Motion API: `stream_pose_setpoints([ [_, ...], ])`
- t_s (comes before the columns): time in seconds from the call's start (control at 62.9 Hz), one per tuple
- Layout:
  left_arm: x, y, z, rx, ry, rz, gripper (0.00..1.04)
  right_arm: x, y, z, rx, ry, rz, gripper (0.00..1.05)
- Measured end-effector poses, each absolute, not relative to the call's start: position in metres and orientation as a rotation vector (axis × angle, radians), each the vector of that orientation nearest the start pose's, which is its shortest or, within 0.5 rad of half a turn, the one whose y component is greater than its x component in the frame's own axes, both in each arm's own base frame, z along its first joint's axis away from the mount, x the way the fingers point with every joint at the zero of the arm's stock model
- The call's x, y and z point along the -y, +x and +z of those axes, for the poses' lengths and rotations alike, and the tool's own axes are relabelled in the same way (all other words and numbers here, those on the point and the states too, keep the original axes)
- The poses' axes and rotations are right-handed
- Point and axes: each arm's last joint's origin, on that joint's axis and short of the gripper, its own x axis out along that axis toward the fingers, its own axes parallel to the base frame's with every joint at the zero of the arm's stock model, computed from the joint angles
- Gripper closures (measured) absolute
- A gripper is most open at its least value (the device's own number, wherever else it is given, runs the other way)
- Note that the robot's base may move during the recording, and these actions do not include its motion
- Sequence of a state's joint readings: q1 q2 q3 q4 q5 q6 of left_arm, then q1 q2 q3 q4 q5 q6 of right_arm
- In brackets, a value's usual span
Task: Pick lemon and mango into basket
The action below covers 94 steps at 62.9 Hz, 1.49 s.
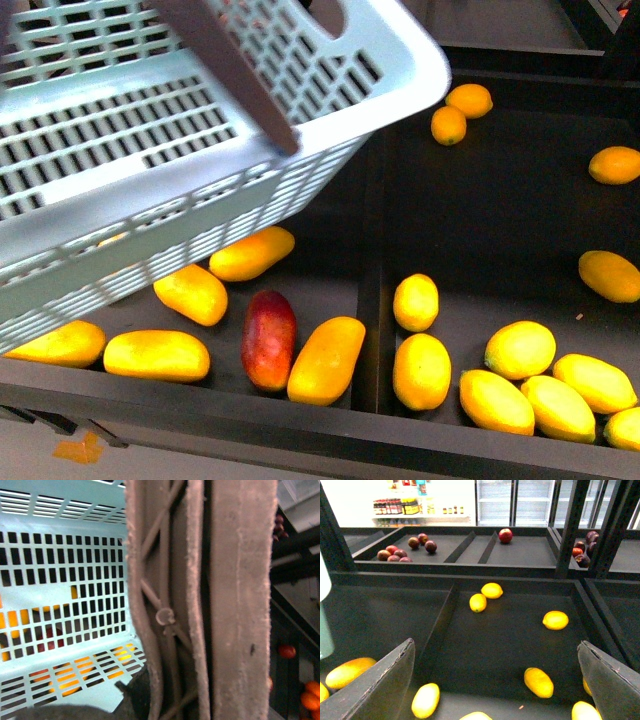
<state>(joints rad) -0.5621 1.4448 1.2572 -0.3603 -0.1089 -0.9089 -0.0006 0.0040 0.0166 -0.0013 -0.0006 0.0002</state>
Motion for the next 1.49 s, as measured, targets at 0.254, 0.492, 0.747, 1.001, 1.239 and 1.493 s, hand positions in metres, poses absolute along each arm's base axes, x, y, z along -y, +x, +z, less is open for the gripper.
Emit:
stream_pose_setpoints([
  [0.254, 0.232, 0.267, 0.313, -0.806, -0.629, -0.328, 0.91, 0.0, 0.097, 0.169, 0.011, 0.0, 0.0, 0.09],
  [0.492, 0.237, 0.264, 0.312, -0.815, -0.619, -0.337, 0.91, 0.0, 0.097, 0.169, 0.011, 0.0, 0.0, 0.09],
  [0.747, 0.234, 0.266, 0.312, -0.802, -0.614, -0.321, 0.91, 0.0, 0.097, 0.169, 0.011, 0.0, 0.0, 0.09],
  [1.001, 0.235, 0.266, 0.313, -0.806, -0.616, -0.329, 0.91, 0.001, 0.099, 0.168, -0.287, 0.07, -0.256, 0.09],
  [1.239, 0.235, 0.266, 0.314, -0.804, -0.616, -0.331, 0.91, 0.021, 0.13, 0.154, -0.488, 0.132, -0.55, 0.09],
  [1.493, 0.235, 0.266, 0.314, -0.803, -0.616, -0.329, 0.91, 0.048, 0.189, 0.133, -0.545, 0.121, -0.553, 0.09],
])
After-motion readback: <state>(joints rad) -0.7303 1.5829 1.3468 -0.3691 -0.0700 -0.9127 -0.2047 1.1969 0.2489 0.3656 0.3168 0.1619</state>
